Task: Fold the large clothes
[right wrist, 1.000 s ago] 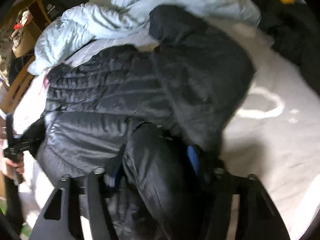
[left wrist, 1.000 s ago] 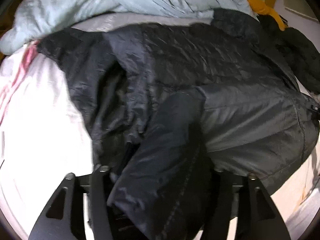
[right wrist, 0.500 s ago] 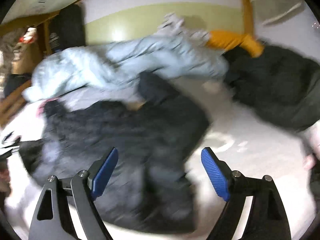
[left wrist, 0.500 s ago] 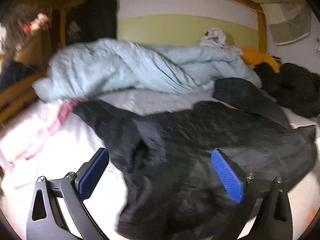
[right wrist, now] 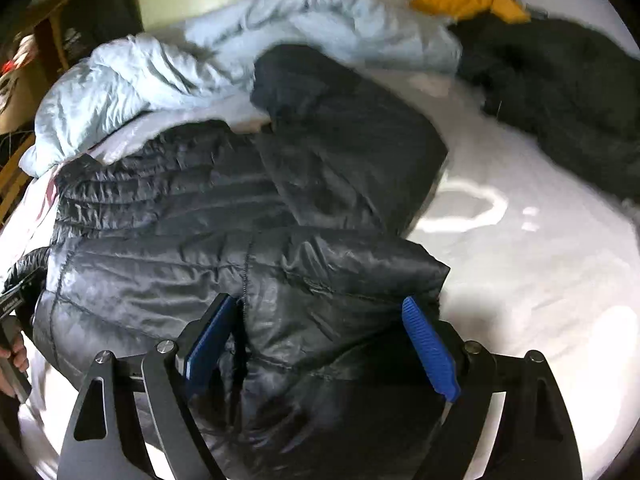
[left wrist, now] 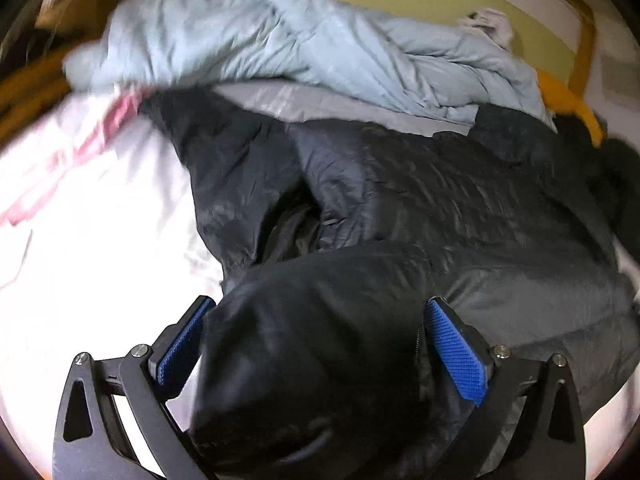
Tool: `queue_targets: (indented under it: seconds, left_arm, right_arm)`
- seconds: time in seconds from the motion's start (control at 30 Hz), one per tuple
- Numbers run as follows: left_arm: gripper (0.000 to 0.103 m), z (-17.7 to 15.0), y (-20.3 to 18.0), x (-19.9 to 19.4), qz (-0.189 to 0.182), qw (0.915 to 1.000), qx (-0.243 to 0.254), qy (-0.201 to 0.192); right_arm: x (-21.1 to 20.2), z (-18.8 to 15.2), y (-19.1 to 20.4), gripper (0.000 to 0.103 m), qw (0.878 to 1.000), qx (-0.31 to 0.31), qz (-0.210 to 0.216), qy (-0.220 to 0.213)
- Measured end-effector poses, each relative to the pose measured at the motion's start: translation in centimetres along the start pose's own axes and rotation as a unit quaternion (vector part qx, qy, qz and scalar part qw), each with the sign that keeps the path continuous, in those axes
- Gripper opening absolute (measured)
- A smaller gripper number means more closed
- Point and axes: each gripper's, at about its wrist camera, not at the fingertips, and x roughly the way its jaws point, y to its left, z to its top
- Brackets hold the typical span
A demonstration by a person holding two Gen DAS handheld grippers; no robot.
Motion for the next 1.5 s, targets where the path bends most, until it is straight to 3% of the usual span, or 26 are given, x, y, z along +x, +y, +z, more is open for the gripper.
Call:
queue_targets:
  seconds: [0.1,0.23,0.37,0.47,0.57,0.7,0.77,0.83,0.9,1.03,1.1,1.2,1.33,1.4,1.5]
  left_arm:
    - [0.103,-0.3,1.4,2.1,-0.034,0.9965,-0.046,0.060]
    - [0.103,-1.0,0.5,1.4,-0.014,0.9975,-0.030,0.063]
    - [0.102,-1.0,-0.1,-1.7,-0.022,0.9990,-0.020,0.032]
    - [0.102,-0.7,-0.6,-4.7,-0.050,0.9987,0.005,-0.006]
    - [0.102,-0.7,-1.2,-7.0,-0.044,0.9970,0.027,-0.058]
    - [0.102,-0.9,-2.8,-7.9,-0.080,0.9923,0.057,-0.076]
    - [0.102,-1.2,-4.2,-7.2,-0.073,0.9917,0.082,-0.066]
    - [0.102,-1.4,-5.0,-5.8,-0.051,0.9940,0.093,-0.029]
    - [0.102,-1.4,-4.5,-4.2,-0.044,0.9962,0.075,0.006]
    - [0.102,-1.7,-2.7,-2.1,-0.026,0.9979,0.049,0.034]
    - [0.103,-1.6,-2.1,-1.1,-0.016,0.9980,0.038,0.048]
    - [0.103,-1.6,-1.3,-0.4,-0.028,0.9979,0.006,0.058]
    - [0.102,-1.4,-1.8,-3.3,-0.029,0.9993,0.011,0.020]
    - [0.102,-0.9,-2.3,-5.3,-0.051,0.9986,0.014,-0.004]
    - [0.102,-0.9,-3.4,-9.8,-0.024,0.9947,0.035,-0.093]
  right_arm:
    - [2.4,-0.7,-0.5,0.088,0.998,0.005,0.003,0.055]
    - [2.3,-1.3,0.6,0.090,0.998,-0.031,-0.024,0.045]
    - [0.9,-1.3,0.6,0.090,0.999,-0.028,-0.028,0.015]
    - [-1.5,-0.7,0.6,0.090,0.999,-0.018,-0.007,-0.027]
    - [-3.7,-1.0,1.1,0.090,0.998,-0.024,0.012,-0.061]
    - [-5.0,-1.8,2.4,0.090,0.996,-0.044,0.020,-0.078]
    - [-4.5,-2.0,3.3,0.090,0.996,-0.058,0.015,-0.073]
    - [-3.5,-2.2,4.1,0.090,0.996,-0.072,0.003,-0.061]
    - [-2.4,-2.6,4.6,0.091,0.996,-0.080,-0.004,-0.043]
    - [1.5,-3.4,5.0,0.096,0.994,-0.093,-0.048,0.044]
    - [1.8,-3.6,4.9,0.098,0.994,-0.087,-0.046,0.045]
    - [2.0,-3.5,5.0,0.098,0.993,-0.092,-0.048,0.049]
    - [1.1,-3.3,4.6,0.098,0.995,-0.085,-0.042,0.034]
    - [0.0,-2.9,4.5,0.098,0.996,-0.077,-0.031,0.016]
    - [-2.5,-2.4,4.0,0.098,0.998,-0.059,0.000,-0.027]
